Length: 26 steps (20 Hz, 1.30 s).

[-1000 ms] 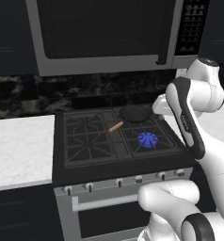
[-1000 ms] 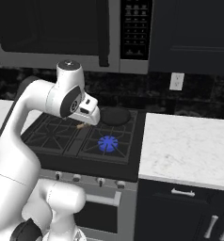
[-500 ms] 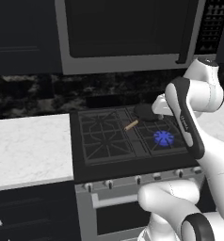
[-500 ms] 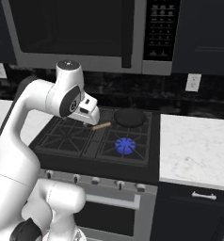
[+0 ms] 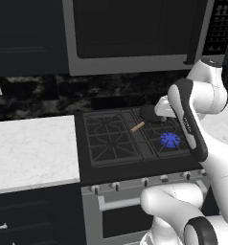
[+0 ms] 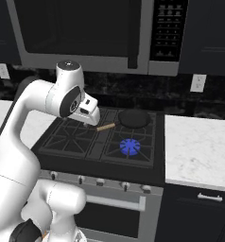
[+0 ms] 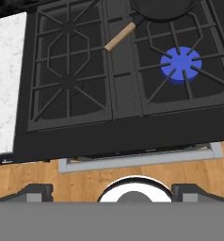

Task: Turn off the front right burner of the stove.

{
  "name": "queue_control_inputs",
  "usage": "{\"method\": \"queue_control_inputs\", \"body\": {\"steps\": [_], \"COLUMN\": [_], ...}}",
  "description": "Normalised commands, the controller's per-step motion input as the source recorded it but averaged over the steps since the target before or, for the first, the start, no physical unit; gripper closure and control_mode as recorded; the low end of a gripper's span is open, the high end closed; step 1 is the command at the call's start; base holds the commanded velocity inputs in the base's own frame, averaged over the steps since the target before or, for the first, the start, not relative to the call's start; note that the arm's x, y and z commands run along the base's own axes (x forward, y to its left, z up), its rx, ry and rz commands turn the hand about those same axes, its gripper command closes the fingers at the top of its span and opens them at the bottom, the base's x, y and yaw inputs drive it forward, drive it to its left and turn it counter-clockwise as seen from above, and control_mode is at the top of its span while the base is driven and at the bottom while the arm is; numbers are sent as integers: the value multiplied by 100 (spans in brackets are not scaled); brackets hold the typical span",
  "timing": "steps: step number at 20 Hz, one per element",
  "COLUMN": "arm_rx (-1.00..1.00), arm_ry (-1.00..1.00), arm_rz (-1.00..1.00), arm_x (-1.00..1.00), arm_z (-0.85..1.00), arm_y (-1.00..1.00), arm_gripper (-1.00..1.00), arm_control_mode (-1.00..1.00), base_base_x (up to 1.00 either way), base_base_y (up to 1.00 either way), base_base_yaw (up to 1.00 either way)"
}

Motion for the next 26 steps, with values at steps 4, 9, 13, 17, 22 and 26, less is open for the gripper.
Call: {"method": "queue_control_inputs", "body": {"steps": [4, 9, 13, 17, 22, 26], "arm_rx": [0, 0, 0, 0, 6, 19], "arm_ry": [0, 0, -1, -1, 0, -5], "arm_rz": [0, 0, 0, -1, -11, -22], "arm_x": [0, 0, 0, -11, -23, -86], "arm_z": [0, 0, 0, 0, 0, -4], "arm_y": [0, 0, 0, -7, -35, -62], "arm_gripper": [-100, -100, -100, -100, -100, -100], "arm_control_mode": [100, 100, -100, -100, -100, -100], "base_base_x": [0, 0, 0, 0, 0, 0], "base_base_y": [22, 12, 0, 0, 0, 0], "base_base_yaw": [0, 0, 0, 0, 0, 0]}}
